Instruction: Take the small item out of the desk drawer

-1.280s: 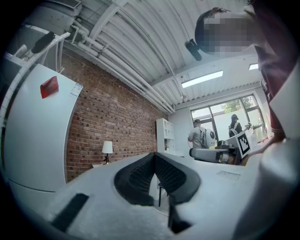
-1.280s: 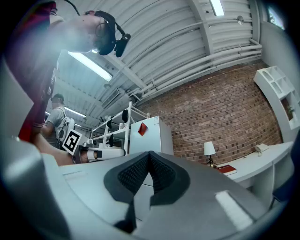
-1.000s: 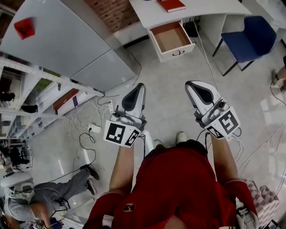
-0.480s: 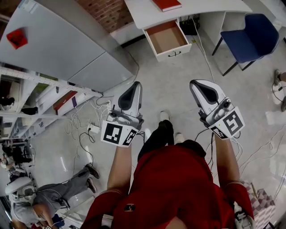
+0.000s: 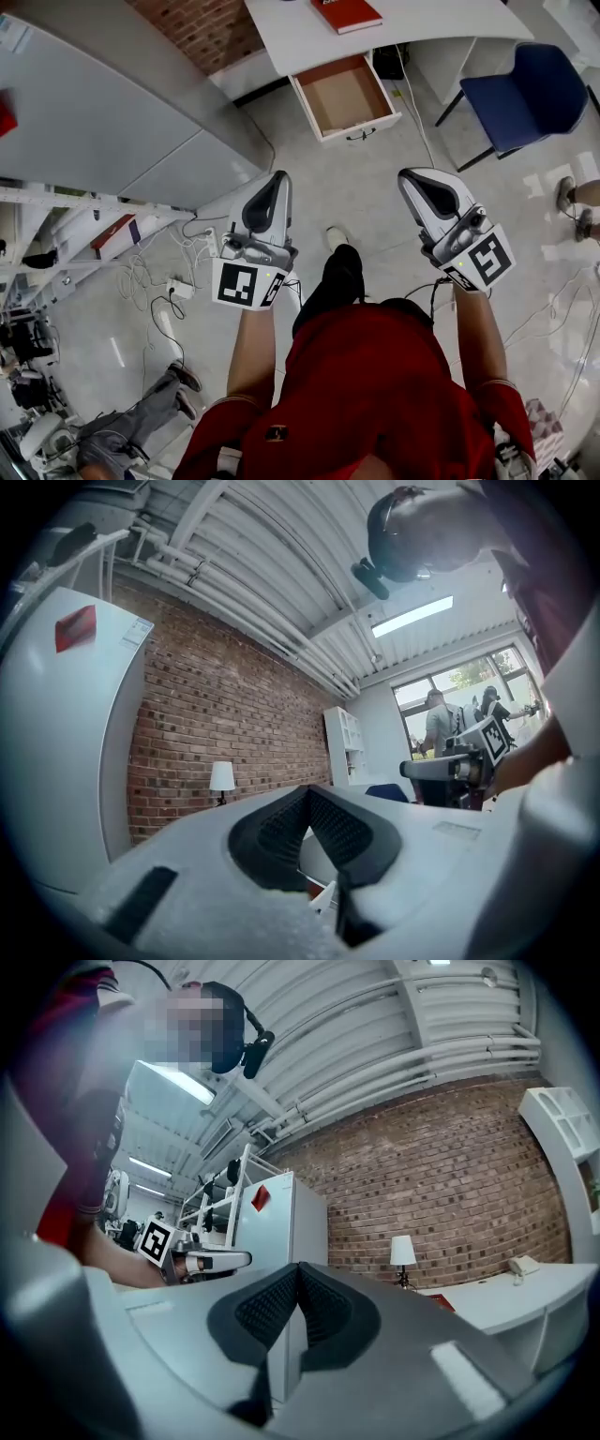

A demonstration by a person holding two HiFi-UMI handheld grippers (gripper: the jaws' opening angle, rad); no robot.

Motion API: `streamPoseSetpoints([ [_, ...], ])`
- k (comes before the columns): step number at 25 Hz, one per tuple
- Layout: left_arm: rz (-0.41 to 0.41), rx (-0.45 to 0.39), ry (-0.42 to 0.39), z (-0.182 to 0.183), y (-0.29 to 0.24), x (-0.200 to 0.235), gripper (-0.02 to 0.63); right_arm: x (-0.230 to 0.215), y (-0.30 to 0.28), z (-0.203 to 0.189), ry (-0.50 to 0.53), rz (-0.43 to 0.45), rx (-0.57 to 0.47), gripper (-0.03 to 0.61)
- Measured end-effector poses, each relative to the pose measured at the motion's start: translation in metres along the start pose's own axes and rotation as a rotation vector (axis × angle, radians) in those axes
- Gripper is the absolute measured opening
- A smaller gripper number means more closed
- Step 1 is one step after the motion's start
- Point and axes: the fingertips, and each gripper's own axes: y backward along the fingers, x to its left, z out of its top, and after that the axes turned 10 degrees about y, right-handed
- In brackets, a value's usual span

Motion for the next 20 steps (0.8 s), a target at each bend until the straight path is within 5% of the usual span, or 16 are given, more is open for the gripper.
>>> streamPoseSetpoints([
  [10,-0.029,-0.014,0.014,-0.012,-0.086,0.116,0.003,-0.079,-0.133,-0.046,0.052,0.085,0.094,0.012],
  [20,-0.021,0.014,0.042,-0.047,-0.146,0.186,0.004,-0.138,-0.211,-0.139,0.122,0.226,0.289,0.012],
])
